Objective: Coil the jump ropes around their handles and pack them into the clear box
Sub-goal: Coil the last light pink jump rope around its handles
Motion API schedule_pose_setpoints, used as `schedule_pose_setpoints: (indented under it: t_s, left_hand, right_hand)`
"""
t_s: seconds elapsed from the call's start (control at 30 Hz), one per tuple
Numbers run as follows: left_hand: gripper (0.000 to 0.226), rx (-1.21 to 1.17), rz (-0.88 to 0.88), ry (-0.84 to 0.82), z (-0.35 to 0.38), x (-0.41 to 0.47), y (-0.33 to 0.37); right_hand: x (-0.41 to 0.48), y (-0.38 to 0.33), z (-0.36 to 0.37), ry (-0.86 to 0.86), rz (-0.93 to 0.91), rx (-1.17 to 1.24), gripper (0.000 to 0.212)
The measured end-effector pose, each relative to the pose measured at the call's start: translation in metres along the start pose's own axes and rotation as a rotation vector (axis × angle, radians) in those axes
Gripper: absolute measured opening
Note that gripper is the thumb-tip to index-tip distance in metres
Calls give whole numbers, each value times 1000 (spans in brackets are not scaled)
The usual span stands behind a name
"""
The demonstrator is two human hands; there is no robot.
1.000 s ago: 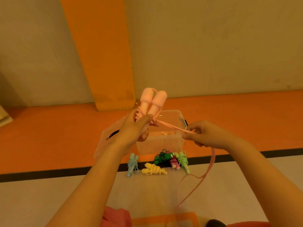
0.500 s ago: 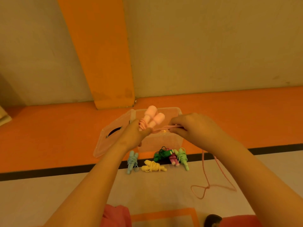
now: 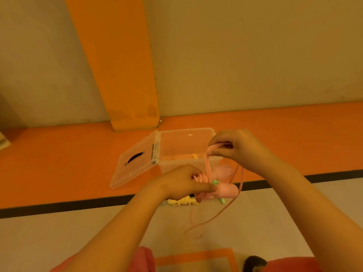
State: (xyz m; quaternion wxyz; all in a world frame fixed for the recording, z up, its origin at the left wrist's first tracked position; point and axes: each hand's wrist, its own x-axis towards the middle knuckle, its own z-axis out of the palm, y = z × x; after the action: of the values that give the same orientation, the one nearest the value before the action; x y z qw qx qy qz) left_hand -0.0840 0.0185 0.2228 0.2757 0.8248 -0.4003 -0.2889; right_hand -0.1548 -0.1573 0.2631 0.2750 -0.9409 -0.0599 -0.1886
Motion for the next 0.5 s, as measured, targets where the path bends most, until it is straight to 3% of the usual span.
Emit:
schedule_pose_setpoints:
  t_s: [0.1, 0.2, 0.33, 0.5]
  left_hand:
    - [38, -86, -19, -100, -8, -4, -1]
    - [16, -326, 37, -204, -22, -11, -2]
    - [51, -577, 154, -291, -31, -10, -13]
    - [41, -912, 315, -181, -38, -8, -10]
  right_hand:
    - [0, 3, 1, -50, 54, 77, 3]
    - [1, 7, -5, -58, 150, 239, 12]
    - [6, 7, -17, -22, 259, 466, 10]
    - [3, 8, -11, -157, 327, 423, 25]
